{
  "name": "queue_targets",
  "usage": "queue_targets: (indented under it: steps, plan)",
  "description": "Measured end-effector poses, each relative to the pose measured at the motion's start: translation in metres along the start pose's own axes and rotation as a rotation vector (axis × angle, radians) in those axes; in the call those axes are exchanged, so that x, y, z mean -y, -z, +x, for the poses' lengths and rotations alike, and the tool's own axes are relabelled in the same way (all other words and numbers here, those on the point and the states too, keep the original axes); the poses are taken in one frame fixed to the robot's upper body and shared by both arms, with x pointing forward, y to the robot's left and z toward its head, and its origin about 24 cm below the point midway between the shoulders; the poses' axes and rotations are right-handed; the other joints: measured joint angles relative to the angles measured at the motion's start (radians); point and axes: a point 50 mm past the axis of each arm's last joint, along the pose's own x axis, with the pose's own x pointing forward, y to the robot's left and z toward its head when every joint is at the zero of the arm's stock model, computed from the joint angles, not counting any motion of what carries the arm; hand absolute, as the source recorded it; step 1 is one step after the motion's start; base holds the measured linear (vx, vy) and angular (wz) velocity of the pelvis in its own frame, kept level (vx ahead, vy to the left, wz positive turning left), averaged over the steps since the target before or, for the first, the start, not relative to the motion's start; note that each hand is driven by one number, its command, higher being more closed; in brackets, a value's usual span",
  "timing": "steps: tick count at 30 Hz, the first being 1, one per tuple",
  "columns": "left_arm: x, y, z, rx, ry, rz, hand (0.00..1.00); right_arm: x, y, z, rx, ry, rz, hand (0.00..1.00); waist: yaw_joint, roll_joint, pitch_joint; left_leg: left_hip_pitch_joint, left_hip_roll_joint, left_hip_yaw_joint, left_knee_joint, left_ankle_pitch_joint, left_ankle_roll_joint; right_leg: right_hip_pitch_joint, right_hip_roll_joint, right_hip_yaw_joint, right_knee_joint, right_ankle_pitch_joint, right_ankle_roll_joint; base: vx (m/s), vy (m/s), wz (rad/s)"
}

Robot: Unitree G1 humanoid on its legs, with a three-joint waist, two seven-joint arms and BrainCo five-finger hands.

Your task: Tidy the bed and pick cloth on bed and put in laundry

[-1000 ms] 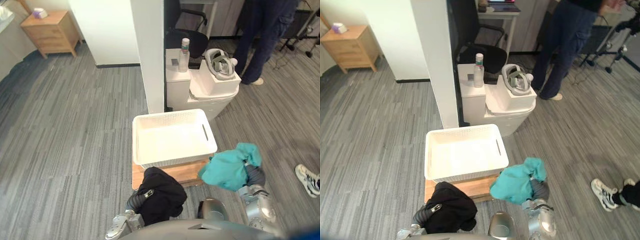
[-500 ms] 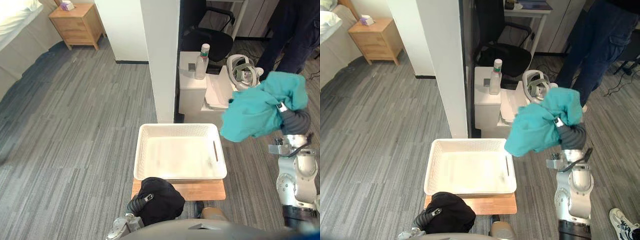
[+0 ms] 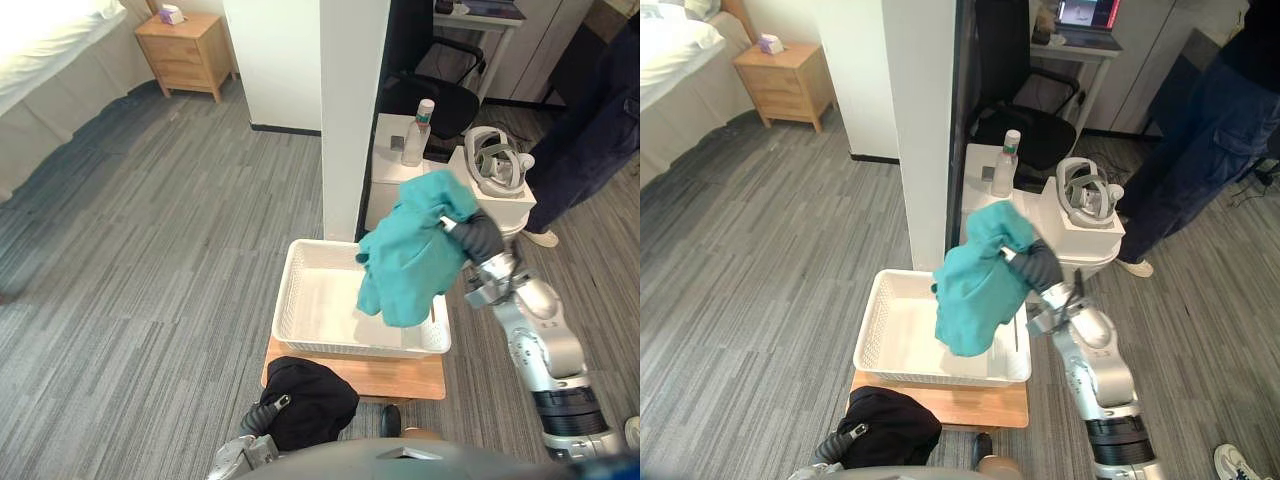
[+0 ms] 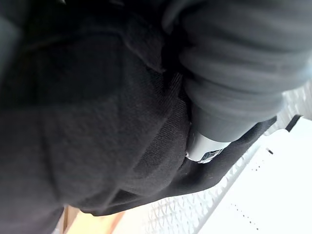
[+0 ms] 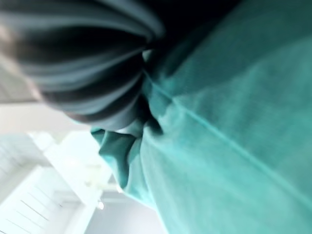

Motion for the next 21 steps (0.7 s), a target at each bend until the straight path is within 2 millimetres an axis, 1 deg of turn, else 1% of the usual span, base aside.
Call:
queue_targets:
  steps: [1,2,3,5,6,7,10,11,12,13,14,16,17,18,19,20,21]
  plan:
    - [-0.001,0.0,0.0,-0.005,-0.004,0.001,1.0,-0.005,0.011,0.004,-0.043,-0.012,0.021,1.0,0.002,0.0,0.0,0.0,-0.001,-0.002,-0.008,0.006,-0.001,-0.001,-0.001,-0.002,-0.002,0.002,-0.001,-0.11,-0.044,0.06]
    - [-0.001,0.0,0.0,-0.006,-0.005,0.0,1.0,-0.007,0.017,0.006,-0.065,-0.013,0.027,1.0,0.004,0.0,0.0,-0.001,-0.001,-0.003,-0.009,0.008,-0.001,-0.002,-0.001,-0.004,-0.005,0.002,-0.001,-0.12,-0.046,0.07]
    - [-0.002,-0.001,0.001,-0.006,-0.009,-0.008,1.0,-0.011,0.028,0.009,-0.112,-0.01,0.028,1.0,0.011,0.002,0.001,-0.004,-0.001,-0.007,-0.012,0.013,-0.001,-0.004,-0.002,-0.009,-0.005,0.001,0.001,-0.1,-0.038,0.08]
    - [-0.002,-0.002,0.001,-0.013,-0.011,-0.013,1.0,-0.014,0.041,0.012,-0.172,-0.004,0.021,1.0,0.019,0.01,0.008,-0.008,-0.004,-0.017,-0.029,0.024,-0.007,-0.011,-0.005,-0.019,-0.005,0.0,0.002,-0.07,-0.029,0.14]
    - [-0.002,-0.003,0.002,-0.017,-0.012,-0.016,1.0,-0.015,0.047,0.018,-0.197,0.012,0.013,1.0,0.022,0.018,0.013,-0.029,-0.007,-0.021,-0.037,0.034,-0.009,-0.031,-0.009,-0.028,-0.005,0.0,0.001,-0.06,-0.02,0.19]
    - [0.0,-0.007,0.004,-0.007,-0.004,-0.017,1.0,-0.013,0.047,0.026,-0.201,0.04,-0.006,1.0,0.027,0.015,0.028,-0.055,-0.011,-0.03,-0.037,0.044,-0.007,-0.053,-0.016,-0.042,-0.004,0.008,-0.003,-0.07,-0.02,0.19]
    - [0.011,-0.02,0.009,0.029,0.025,-0.016,1.0,0.003,0.04,0.042,-0.205,0.099,-0.088,1.0,0.039,0.03,0.088,-0.114,-0.024,-0.05,-0.033,0.065,-0.004,-0.098,-0.033,-0.063,0.001,0.033,-0.004,-0.06,-0.006,0.24]
    - [0.018,-0.026,0.012,0.045,0.039,-0.022,1.0,0.014,0.035,0.049,-0.2,0.141,-0.119,1.0,0.045,0.048,0.129,-0.135,-0.031,-0.059,-0.032,0.078,0.002,-0.112,-0.042,-0.071,0.001,0.043,-0.004,-0.08,0.014,0.35]
    - [0.024,-0.029,0.014,0.063,0.051,-0.052,1.0,0.025,0.03,0.055,-0.204,0.178,-0.154,1.0,0.046,0.074,0.166,-0.152,-0.038,-0.068,-0.033,0.093,0.009,-0.126,-0.05,-0.079,0.001,0.054,-0.003,-0.05,0.018,0.29]
    - [0.027,-0.031,0.015,0.07,0.055,-0.064,1.0,0.031,0.029,0.057,-0.208,0.195,-0.168,1.0,0.046,0.086,0.183,-0.161,-0.041,-0.071,-0.035,0.1,0.012,-0.134,-0.054,-0.085,0.002,0.057,-0.002,-0.03,0.02,0.31]
    - [0.032,-0.033,0.017,0.081,0.06,-0.074,1.0,0.045,0.026,0.06,-0.226,0.242,-0.196,1.0,0.053,0.117,0.217,-0.176,-0.048,-0.08,-0.037,0.113,0.013,-0.146,-0.062,-0.098,0.005,0.061,0.0,0.01,0.023,0.23]
    - [0.037,-0.037,0.019,0.094,0.054,-0.1,1.0,0.058,0.02,0.062,-0.24,0.278,-0.233,1.0,0.061,0.139,0.255,-0.179,-0.05,-0.078,-0.037,0.121,0.01,-0.155,-0.068,-0.1,0.021,0.061,-0.001,0.02,0.026,0.2]
    - [0.039,-0.041,0.02,0.109,0.052,-0.107,1.0,0.068,0.015,0.066,-0.244,0.308,-0.249,1.0,0.064,0.144,0.283,-0.182,-0.05,-0.076,-0.034,0.123,0.01,-0.16,-0.072,-0.11,0.036,0.056,-0.002,-0.02,0.017,0.15]
    - [0.039,-0.045,0.02,0.123,0.049,-0.111,1.0,0.075,0.009,0.07,-0.24,0.328,-0.265,1.0,0.067,0.142,0.292,-0.198,-0.051,-0.078,-0.031,0.124,0.011,-0.174,-0.074,-0.117,0.043,0.056,-0.003,-0.03,0.016,0.2]
    - [0.04,-0.05,0.02,0.14,0.048,-0.11,1.0,0.086,-0.002,0.075,-0.226,0.359,-0.292,1.0,0.069,0.141,0.309,-0.217,-0.054,-0.088,-0.023,0.126,0.014,-0.189,-0.079,-0.125,0.049,0.056,-0.003,-0.03,0.011,0.18]
    - [0.041,-0.052,0.021,0.146,0.044,-0.115,1.0,0.092,-0.008,0.077,-0.216,0.38,-0.301,1.0,0.073,0.141,0.318,-0.223,-0.056,-0.09,-0.024,0.13,0.015,-0.196,-0.081,-0.125,0.054,0.056,-0.003,-0.03,0.016,0.24]
    - [0.042,-0.056,0.022,0.155,0.045,-0.123,1.0,0.105,-0.023,0.08,-0.193,0.422,-0.323,1.0,0.079,0.145,0.331,-0.238,-0.06,-0.098,-0.023,0.137,0.017,-0.21,-0.088,-0.129,0.066,0.056,-0.003,-0.03,0.016,0.18]
